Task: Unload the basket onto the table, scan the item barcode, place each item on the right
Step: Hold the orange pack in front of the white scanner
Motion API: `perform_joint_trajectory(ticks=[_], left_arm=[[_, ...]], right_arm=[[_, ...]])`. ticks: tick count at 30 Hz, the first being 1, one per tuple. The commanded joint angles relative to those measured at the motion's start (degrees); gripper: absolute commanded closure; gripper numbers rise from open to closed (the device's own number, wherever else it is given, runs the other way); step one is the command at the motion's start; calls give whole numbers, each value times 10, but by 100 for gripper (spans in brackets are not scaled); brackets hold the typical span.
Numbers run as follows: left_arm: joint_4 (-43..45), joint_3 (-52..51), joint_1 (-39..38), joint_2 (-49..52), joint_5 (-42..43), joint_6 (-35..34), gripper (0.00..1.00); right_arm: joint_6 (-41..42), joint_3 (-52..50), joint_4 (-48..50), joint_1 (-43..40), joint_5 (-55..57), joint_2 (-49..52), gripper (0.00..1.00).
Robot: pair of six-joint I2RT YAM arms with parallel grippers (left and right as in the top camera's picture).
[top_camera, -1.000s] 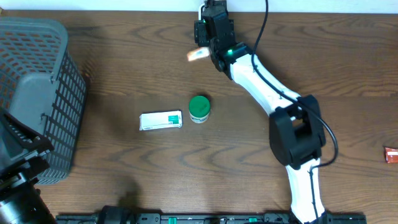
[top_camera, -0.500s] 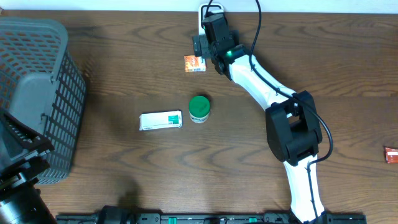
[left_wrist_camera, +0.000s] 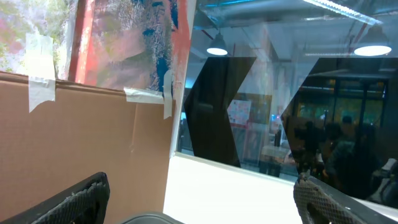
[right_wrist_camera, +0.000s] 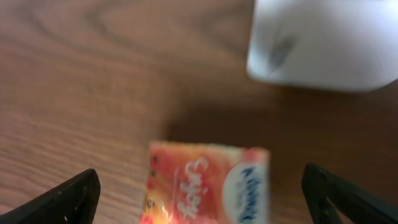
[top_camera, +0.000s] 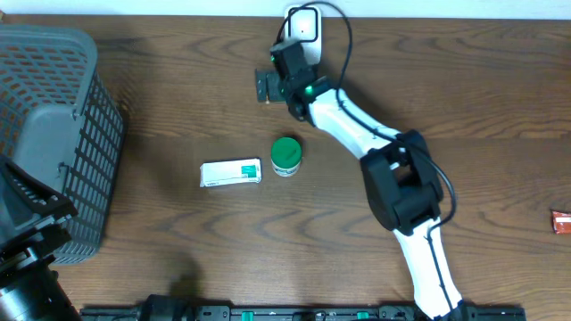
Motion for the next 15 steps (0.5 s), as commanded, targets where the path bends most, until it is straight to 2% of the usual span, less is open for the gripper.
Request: perform_joint_trajectory(ticks=[1, 15], left_arm=[[2, 7, 3, -2, -5, 5, 5], [2, 7, 3, -2, -5, 5, 5]], right_arm=[[10, 7, 0, 3, 20, 17, 1], [7, 7, 3, 0, 28, 39, 3]])
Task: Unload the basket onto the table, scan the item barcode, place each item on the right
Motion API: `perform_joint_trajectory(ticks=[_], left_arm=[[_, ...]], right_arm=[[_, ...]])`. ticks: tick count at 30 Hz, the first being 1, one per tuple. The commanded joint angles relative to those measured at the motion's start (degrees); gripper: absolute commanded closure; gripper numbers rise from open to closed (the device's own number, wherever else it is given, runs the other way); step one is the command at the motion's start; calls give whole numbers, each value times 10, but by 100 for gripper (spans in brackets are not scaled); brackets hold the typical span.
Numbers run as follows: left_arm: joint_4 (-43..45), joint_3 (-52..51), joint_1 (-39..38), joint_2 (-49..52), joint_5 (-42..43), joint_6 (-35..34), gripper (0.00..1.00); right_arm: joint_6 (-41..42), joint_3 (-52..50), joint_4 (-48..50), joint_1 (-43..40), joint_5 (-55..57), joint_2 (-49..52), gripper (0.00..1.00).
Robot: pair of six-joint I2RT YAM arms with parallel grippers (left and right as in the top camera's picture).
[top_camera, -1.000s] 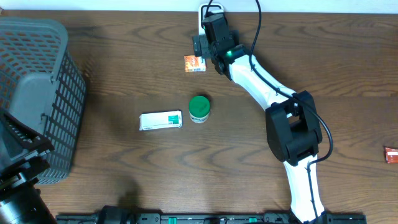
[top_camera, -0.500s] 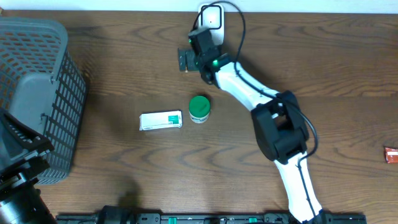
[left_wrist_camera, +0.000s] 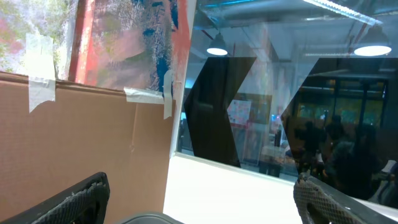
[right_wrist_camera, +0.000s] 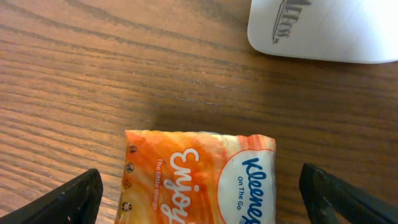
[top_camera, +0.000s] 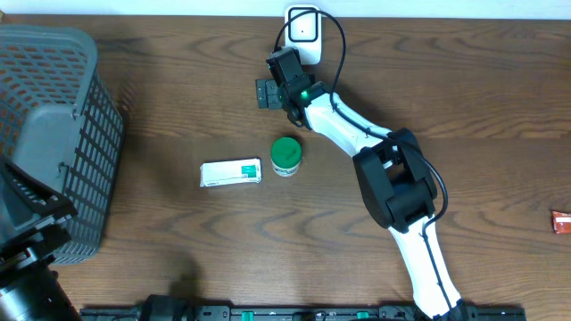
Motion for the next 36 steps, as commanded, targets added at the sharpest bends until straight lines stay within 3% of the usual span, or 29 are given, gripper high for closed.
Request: perform_joint_trajectory(ticks=[1, 8, 14, 20, 29, 33, 36], left_arm=[[2, 7, 3, -2, -5, 5, 5], [2, 7, 3, -2, -5, 5, 5], [2, 7, 3, -2, -5, 5, 5], [2, 7, 3, -2, -5, 5, 5], [2, 7, 3, -2, -5, 5, 5], [2, 7, 3, -2, -5, 5, 5], [2, 7, 3, -2, -5, 5, 5]], right_arm=[[4, 7, 2, -4, 11, 21, 4], [0, 7, 26, -6, 9, 38, 5], [-14, 16, 36, -6, 10, 38, 34], [-26, 50, 14, -9, 10, 38, 38], [-97, 198, -146, -9, 38, 37, 42], [-73, 240, -290, -10, 38, 37, 39], [-37, 248, -416, -19, 38, 37, 42]])
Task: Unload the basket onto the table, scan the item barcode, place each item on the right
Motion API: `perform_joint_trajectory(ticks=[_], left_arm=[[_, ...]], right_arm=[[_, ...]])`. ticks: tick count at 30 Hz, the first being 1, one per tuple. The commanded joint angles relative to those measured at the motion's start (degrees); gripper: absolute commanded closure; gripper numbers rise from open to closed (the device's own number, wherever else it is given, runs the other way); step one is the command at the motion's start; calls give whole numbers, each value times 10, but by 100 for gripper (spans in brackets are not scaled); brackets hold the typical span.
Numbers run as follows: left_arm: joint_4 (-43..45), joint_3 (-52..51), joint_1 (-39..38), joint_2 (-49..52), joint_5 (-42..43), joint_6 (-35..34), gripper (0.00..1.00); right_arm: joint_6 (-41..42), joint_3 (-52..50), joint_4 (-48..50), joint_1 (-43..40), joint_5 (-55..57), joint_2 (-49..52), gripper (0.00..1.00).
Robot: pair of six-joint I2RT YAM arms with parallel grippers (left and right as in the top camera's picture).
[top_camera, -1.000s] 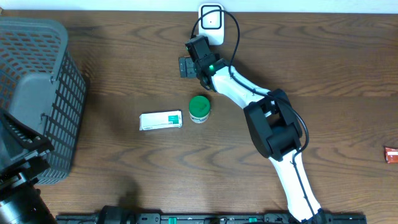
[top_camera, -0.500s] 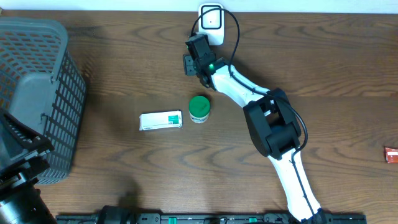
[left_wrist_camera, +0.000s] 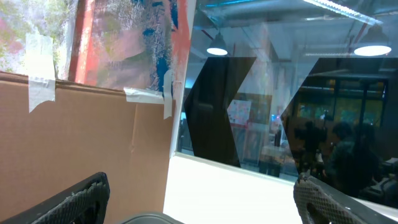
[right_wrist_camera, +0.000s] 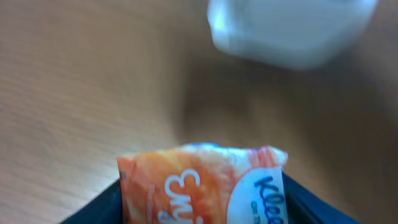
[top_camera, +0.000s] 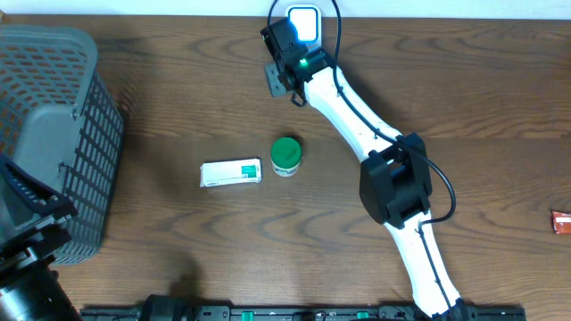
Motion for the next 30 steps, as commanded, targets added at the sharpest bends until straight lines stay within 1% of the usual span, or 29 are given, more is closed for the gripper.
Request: perform_joint_trajectory(ticks=[1, 5, 6, 8, 9, 10, 15, 20, 23, 25, 27, 30], left_arm=[[2, 7, 3, -2, -5, 5, 5], [2, 7, 3, -2, -5, 5, 5], [2, 7, 3, -2, -5, 5, 5], [2, 7, 3, -2, -5, 5, 5], [2, 7, 3, -2, -5, 5, 5], [2, 7, 3, -2, -5, 5, 5], [2, 7, 3, -2, -5, 5, 5], [2, 7, 3, -2, -5, 5, 5], [2, 7, 3, -2, -5, 5, 5], [2, 7, 3, -2, -5, 5, 5], [2, 7, 3, -2, -5, 5, 5], [2, 7, 3, -2, -5, 5, 5]], right_arm=[[45, 13, -108, -17, 12, 8, 44], [114, 8, -218, -42, 11, 8, 53], [123, 6, -233, -48, 11, 8, 55], [127, 0, -243, -59, 9, 8, 55], [127, -4, -243, -62, 7, 8, 52], [128, -9, -243, -65, -1, 8, 45], [134, -42, -253, -65, -60, 8, 24], [165, -85, -271, -46, -63, 8, 19], [166, -91, -288, -35, -64, 8, 15], [166, -88, -299, -32, -64, 4, 3], [166, -84, -314, -33, -71, -2, 1], [166, -74, -338, -45, -97, -12, 1]])
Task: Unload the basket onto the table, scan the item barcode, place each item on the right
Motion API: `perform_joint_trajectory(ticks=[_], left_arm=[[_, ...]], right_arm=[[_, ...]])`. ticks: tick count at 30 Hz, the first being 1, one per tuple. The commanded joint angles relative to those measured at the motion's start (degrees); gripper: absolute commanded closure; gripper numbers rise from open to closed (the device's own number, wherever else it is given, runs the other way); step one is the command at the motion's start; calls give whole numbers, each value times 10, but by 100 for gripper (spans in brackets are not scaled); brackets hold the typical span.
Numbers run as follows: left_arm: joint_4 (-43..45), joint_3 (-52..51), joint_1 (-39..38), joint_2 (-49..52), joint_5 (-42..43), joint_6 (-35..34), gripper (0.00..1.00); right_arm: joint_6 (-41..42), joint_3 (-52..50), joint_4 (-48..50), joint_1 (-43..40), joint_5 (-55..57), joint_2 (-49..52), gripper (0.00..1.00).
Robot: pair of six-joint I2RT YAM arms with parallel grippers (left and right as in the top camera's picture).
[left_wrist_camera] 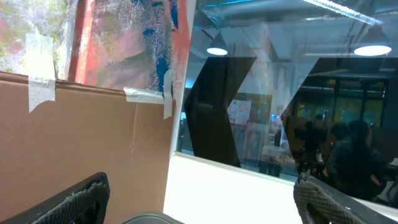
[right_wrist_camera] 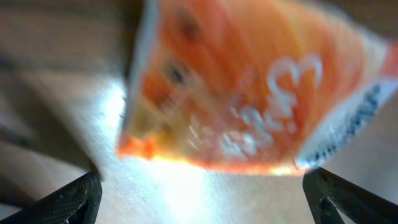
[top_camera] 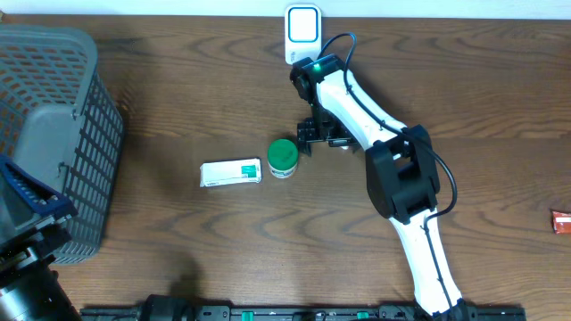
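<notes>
An orange Kleenex tissue packet (right_wrist_camera: 249, 93) fills the upper part of the right wrist view, blurred, lying beyond the fingertips and not between them. My right gripper (right_wrist_camera: 205, 199) is open, its fingers wide apart at the bottom corners. Overhead, that gripper (top_camera: 314, 134) hangs just right of a green-lidded jar (top_camera: 285, 155); the packet cannot be made out there. The white scanner (top_camera: 303, 22) stands at the table's far edge, above the gripper. My left gripper (left_wrist_camera: 202, 193) is open and empty, pointing out at the room.
A white and green box (top_camera: 231, 172) lies left of the jar. A grey mesh basket (top_camera: 53, 89) stands at the far left, with the left arm below it. A small red item (top_camera: 561, 220) lies at the right edge.
My right gripper was shut on the packet close to the scanner. Now it is nearer, beside the green jar, with its fingers wide apart and the packet outside them. The left arm is unchanged.
My right gripper stood open over the packet lying on the table just below the scanner, then lower over it. Then it was shut on the packet, held up by the scanner. Now it is open beside the green jar.
</notes>
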Motion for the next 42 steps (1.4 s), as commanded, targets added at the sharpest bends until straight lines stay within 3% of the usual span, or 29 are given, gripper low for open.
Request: perform_joint_trajectory(ticks=[1, 9, 19, 31, 42], left_arm=[[2, 7, 3, -2, -5, 5, 5], [2, 7, 3, -2, -5, 5, 5], [2, 7, 3, -2, -5, 5, 5], [2, 7, 3, -2, -5, 5, 5], [2, 7, 3, -2, -5, 5, 5]], right_arm=[[11, 21, -18, -21, -44, -18, 1], [57, 34, 10, -92, -142, -23, 1], [65, 23, 113, -104, -125, -23, 1], [329, 23, 96, -85, -74, -23, 1], [425, 24, 91, -89, -35, -23, 1]])
